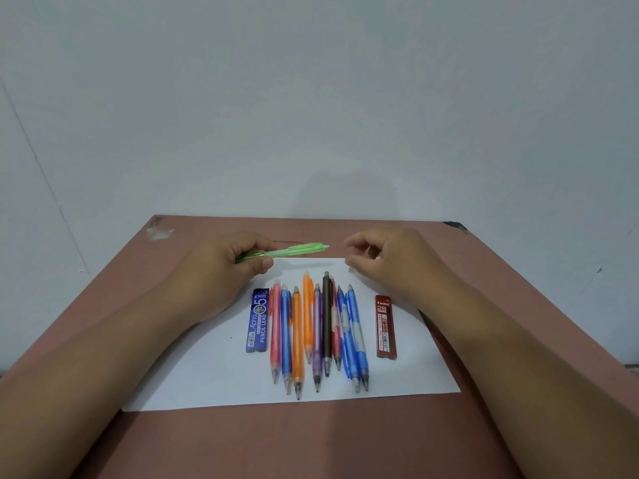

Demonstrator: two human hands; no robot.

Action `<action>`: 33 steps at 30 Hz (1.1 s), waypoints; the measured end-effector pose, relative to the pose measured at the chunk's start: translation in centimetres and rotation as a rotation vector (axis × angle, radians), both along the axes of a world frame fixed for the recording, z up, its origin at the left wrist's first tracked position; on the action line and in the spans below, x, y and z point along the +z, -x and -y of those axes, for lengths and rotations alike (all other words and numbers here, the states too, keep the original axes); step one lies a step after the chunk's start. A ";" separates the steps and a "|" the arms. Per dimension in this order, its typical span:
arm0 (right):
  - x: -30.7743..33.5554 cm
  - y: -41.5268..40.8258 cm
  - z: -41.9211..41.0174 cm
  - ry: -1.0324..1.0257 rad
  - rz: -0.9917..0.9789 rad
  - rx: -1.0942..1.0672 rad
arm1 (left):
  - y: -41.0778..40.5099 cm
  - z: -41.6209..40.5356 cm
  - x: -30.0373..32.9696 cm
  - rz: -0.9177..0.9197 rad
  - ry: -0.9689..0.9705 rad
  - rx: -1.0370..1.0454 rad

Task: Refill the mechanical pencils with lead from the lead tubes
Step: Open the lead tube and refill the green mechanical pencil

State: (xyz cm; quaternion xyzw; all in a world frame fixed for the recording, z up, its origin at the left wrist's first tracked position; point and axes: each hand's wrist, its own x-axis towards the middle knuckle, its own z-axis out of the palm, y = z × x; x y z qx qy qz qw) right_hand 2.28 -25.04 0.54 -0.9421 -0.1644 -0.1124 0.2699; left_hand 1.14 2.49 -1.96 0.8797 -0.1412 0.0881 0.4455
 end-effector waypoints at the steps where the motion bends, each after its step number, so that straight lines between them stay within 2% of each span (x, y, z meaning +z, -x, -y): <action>1: 0.1 0.1 -0.2 -0.030 0.038 0.017 | 0.1 0.1 0.1 0.006 0.006 -0.002; 13: -0.3 0.8 -1.8 -0.257 0.040 0.081 | 0.4 0.2 0.3 0.007 0.013 -0.016; 29: 0.6 0.6 -0.4 -0.218 0.022 0.022 | 0.3 0.0 0.1 -0.014 0.005 0.027; 33: 0.9 0.7 0.8 -0.124 -0.093 -0.028 | 0.2 0.0 0.1 -0.007 0.014 0.029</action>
